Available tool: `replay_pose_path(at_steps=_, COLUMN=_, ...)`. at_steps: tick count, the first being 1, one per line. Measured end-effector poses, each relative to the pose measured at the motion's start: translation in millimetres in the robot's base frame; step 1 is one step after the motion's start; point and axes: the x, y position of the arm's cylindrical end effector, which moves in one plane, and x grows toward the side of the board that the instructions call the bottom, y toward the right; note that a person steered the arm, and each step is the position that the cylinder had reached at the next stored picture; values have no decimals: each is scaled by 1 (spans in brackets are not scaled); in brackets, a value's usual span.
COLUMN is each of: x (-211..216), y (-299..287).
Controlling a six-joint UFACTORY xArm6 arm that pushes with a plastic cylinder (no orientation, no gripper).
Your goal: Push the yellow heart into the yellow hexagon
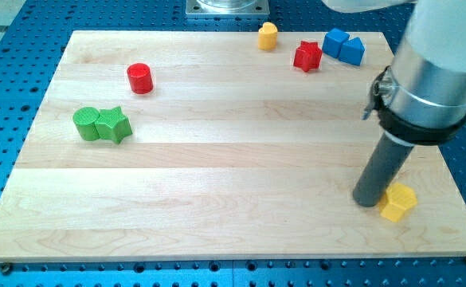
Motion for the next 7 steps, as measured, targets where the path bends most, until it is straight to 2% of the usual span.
replay_pose_path(at_steps=1, x=-83, y=-89)
replay_pose_path(at_steps=2, x=-189, y=-211)
replay_pose_path(at_steps=3, x=-276, y=-268)
replay_pose_path(at_steps=4, x=-334, y=-248)
replay_pose_path(at_steps=5, x=-356, y=-193)
replay_pose_path(at_steps=7, x=-356, y=-86)
